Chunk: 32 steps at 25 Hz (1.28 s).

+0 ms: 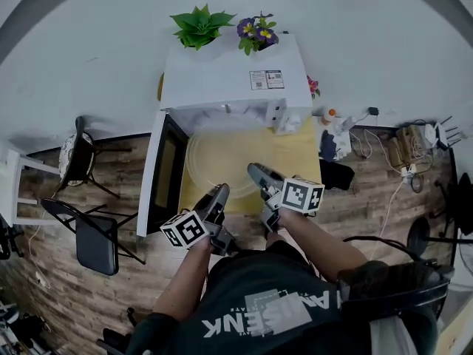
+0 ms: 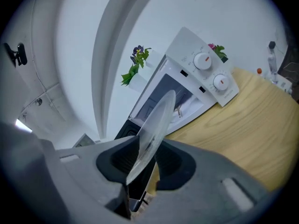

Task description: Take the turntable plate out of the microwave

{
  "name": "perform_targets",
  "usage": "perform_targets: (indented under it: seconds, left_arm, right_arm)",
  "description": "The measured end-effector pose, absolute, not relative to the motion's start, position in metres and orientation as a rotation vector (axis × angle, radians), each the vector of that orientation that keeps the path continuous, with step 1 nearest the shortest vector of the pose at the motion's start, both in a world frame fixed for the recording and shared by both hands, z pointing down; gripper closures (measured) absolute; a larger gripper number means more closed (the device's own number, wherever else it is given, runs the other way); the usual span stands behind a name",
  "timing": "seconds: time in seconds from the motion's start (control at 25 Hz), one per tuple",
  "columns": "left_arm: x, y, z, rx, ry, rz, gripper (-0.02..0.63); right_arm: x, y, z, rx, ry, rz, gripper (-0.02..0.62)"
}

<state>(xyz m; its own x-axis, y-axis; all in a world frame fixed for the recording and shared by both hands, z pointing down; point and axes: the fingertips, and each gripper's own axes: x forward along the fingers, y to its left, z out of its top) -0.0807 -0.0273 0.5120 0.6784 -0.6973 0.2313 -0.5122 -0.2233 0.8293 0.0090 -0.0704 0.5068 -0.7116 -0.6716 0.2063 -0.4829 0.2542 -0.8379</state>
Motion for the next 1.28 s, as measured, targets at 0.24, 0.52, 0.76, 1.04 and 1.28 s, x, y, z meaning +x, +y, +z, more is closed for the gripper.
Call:
perform_targets:
  seconds: [0.24, 0.52, 0.76, 1.04, 1.28]
  left_arm:
    - [-0.083, -0.016, 0.481, 1.964, -0.833, -0.206, 0.492]
    - [-0.085, -0.006, 0.443, 2.006, -0.768, -0.193, 0.489]
    - [-0.075, -0.005, 0.409, 1.991, -0.809, -0.205, 0.489]
    - [-0.06, -0.007, 0.393, 1.992, -0.865, -0.21, 0.489]
    - [-0.055, -0.005, 0.387, 1.993, -0.89, -0.209, 0.488]
  right_arm:
    - [0.01, -0.051, 0.471, -1.186, 2.285, -1.322, 0.488]
    - [0.008, -0.039, 0.428, -1.188, 2.292, -1.242, 0.488]
    - [0.016, -0.041, 0.393, -1.118, 2.311, -1.231, 0.486]
    - [0.03, -0.045, 0.38, -1.072, 2.337, -1.244, 0.482]
    - [0.034, -0.044, 0.374, -1.044, 2.349, -1.242, 0.482]
